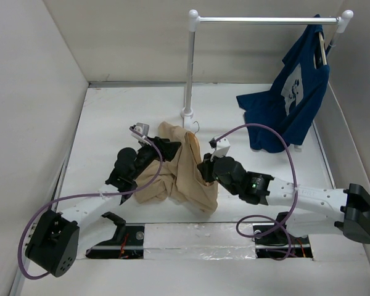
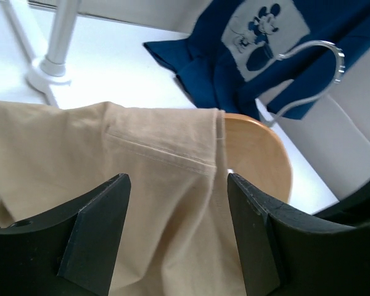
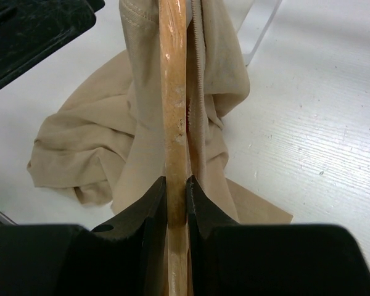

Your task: Place the t-shirt on the hanger

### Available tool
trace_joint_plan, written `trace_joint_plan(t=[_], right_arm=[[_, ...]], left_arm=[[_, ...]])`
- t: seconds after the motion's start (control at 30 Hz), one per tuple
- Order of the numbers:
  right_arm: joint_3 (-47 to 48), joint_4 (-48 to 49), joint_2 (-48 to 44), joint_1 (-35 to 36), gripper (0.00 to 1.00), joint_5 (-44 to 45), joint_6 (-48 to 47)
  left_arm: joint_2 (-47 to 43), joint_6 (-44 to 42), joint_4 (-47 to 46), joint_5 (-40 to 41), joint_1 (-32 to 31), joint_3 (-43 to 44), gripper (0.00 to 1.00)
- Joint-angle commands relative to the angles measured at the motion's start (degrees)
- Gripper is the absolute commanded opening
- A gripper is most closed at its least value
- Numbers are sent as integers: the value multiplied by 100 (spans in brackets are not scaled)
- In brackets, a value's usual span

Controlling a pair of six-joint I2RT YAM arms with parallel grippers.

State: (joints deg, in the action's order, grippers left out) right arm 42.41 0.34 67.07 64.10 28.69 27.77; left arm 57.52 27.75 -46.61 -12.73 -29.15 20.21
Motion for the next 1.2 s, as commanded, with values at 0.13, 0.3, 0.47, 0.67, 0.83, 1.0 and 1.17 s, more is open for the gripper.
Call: trace_joint_plan(t=[0.13,0.3,0.47,0.67,0.83,1.0,1.17], right_arm=[[100,265,-361,-46,0,58,-131],[162,212,-308,-46,0,32,-123],[188,160,-361,6,0,67,-140],[285,-173,-528,112,0,216,-158],[285,-262,-686,112,0,234,-175],[320,-245,-599,112,0,234,-184],[347,-157,-519,112,0,190,-202]], left_arm=[[233,-366,-217,9,5,483,58],[497,-384,-226,-379,5,756,52],[603,-332,-234,-450,5,923,14],[638,-288,-59,-318,5,1169,0],[428,-252,178,-99,5,1117,7],[111,-235,513,-194,5,793,36],[155,-279,145,-712,5,414,56]])
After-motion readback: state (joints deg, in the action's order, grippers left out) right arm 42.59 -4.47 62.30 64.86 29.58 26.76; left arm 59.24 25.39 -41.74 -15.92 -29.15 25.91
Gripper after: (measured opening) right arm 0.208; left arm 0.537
